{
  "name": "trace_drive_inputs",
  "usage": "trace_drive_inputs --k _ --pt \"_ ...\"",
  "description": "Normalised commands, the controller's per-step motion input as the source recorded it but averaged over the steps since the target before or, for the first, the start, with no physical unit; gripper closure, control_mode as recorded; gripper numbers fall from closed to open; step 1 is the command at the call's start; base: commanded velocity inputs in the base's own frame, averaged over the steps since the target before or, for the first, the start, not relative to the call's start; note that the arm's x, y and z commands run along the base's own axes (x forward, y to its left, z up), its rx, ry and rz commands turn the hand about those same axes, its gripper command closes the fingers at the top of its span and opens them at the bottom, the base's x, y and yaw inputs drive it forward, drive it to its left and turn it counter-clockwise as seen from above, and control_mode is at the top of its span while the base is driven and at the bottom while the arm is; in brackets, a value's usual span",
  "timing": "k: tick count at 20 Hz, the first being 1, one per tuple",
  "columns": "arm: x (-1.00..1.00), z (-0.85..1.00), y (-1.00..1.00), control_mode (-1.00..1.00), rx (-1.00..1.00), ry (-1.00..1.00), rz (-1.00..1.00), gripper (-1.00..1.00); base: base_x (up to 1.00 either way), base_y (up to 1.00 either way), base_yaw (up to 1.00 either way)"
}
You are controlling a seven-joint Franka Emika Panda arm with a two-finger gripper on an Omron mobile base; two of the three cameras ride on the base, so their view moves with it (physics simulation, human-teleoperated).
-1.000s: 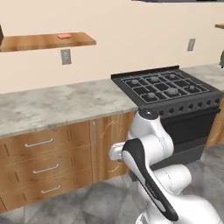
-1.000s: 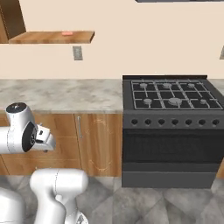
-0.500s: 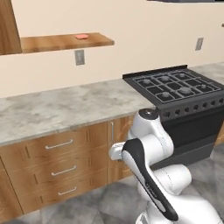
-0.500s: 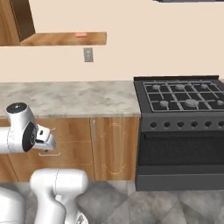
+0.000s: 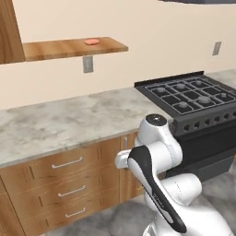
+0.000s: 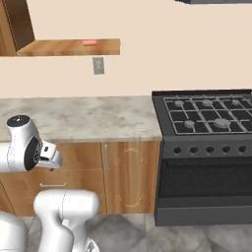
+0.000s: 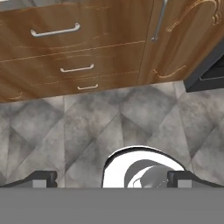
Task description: Locate and retrieve the bar soap and bar soap from the cabinet. Place them next to the sink.
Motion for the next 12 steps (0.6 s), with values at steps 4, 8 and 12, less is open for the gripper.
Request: trace_drive_inputs --k 4,8,12 --pt "0.0 0.0 0.0 1.0 0.0 0.0 0.0 -1.0 0.68 0.3 -0.07" --pt "0.0 0.0 0.0 1.0 0.0 0.0 0.0 -1.0 0.53 0.19 -0.04" --pt "0.0 0.0 0.0 1.0 0.0 0.0 0.0 -1.0 0.43 0.16 -0.03"
